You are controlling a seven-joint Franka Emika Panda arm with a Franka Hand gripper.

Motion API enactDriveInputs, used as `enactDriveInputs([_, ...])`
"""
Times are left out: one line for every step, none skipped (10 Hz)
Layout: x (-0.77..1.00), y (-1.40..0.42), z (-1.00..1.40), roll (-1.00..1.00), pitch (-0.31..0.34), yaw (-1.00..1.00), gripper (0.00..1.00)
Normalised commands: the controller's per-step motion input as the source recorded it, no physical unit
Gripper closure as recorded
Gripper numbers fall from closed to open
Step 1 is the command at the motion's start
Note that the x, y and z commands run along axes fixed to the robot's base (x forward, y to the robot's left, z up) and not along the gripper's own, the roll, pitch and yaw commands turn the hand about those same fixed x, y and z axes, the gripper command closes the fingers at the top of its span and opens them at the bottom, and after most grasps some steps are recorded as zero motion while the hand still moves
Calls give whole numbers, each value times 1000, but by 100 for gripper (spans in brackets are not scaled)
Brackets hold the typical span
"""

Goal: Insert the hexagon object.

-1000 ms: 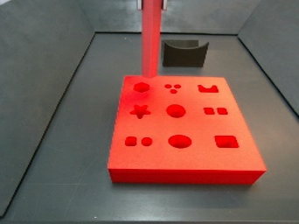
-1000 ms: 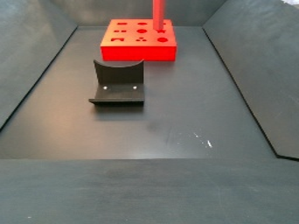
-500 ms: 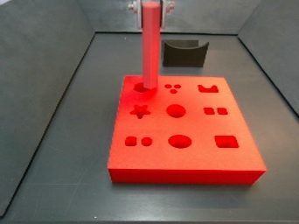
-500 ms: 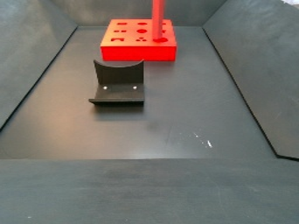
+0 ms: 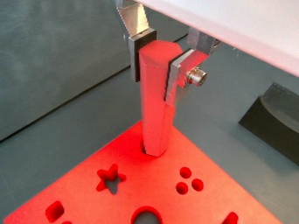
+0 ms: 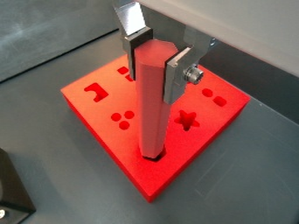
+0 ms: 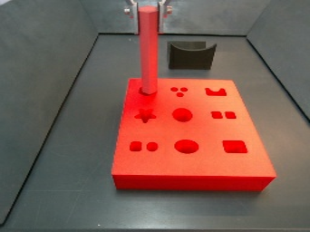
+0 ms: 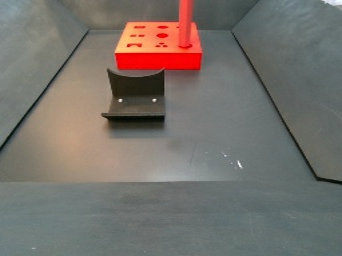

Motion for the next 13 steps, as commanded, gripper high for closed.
enactDriveInputs([-189, 0, -23, -9, -111, 0, 100])
enactDriveInputs([0, 0, -83, 0, -84, 0, 100])
enactDriveInputs([0, -37, -114, 0, -94, 0, 100])
enactDriveInputs([89, -26, -200, 0, -99, 0, 100])
enactDriveInputs([194, 0, -254, 0, -87, 0, 100])
enactDriveInputs([234, 0, -323, 0, -120, -77, 100])
enactDriveInputs([109, 0, -300, -20, -104, -257, 100])
enactDriveInputs([89, 0, -326, -40, -116, -349, 100])
enactDriveInputs([106, 0, -380, -20, -131, -386, 100])
enactDriveInputs([231, 49, -534, -1, -127, -509, 100])
enactDriveInputs([311, 97, -551, -16, -86, -617, 100])
enactDriveInputs([-40, 0, -360, -3, -80, -223, 100])
enactDriveInputs([0, 26, -351, 0, 0, -151, 100])
